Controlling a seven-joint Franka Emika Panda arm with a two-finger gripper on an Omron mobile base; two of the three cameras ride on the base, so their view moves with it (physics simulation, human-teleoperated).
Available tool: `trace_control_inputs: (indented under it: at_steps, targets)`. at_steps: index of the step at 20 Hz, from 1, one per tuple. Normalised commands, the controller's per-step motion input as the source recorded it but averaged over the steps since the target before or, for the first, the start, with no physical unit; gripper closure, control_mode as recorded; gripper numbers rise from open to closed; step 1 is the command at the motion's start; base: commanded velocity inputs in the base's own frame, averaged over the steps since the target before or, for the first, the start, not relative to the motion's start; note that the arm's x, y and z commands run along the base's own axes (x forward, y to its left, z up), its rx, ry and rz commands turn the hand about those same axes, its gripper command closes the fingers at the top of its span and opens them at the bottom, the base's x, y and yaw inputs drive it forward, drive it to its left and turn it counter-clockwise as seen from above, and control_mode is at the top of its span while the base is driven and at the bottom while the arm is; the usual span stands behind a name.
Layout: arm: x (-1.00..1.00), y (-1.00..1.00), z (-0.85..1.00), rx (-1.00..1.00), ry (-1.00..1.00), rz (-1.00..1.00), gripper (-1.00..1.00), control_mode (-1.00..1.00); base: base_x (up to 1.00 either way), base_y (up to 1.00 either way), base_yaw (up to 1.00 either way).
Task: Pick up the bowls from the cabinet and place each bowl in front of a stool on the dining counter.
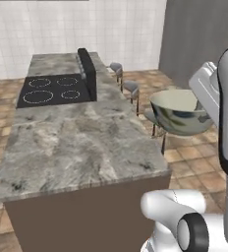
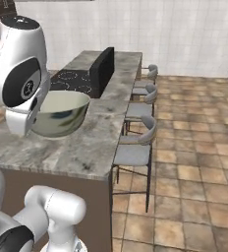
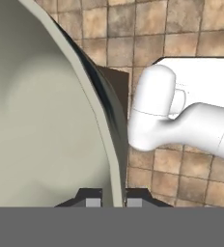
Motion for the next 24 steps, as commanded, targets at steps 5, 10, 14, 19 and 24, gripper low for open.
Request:
trace_control_inputs:
  at_steps: [5, 10, 14, 19, 24]
  targets:
    - [0.00, 0.00, 0.00, 0.00, 0.00, 0.00, 1.00, 1.00, 0.71, -0.06, 0.56]
    - [0.00, 0.00, 0.00, 0.00, 0.00, 0.00, 1.00, 1.00, 0.92, -0.50, 0.13]
    - [1.00, -0.71, -0.17, 0.17, 0.00, 0.03, 1.00, -1.00, 0.00, 0.00, 0.00]
    - [1.00, -0.73, -0.35, 0.19, 0.00, 0.05, 1.00, -1.00, 0.00, 0.00, 0.00]
    - [1.00, -0.58, -0.66, 0.10, 0.00, 0.02, 1.00, -1.00, 0.00, 0.00, 0.00]
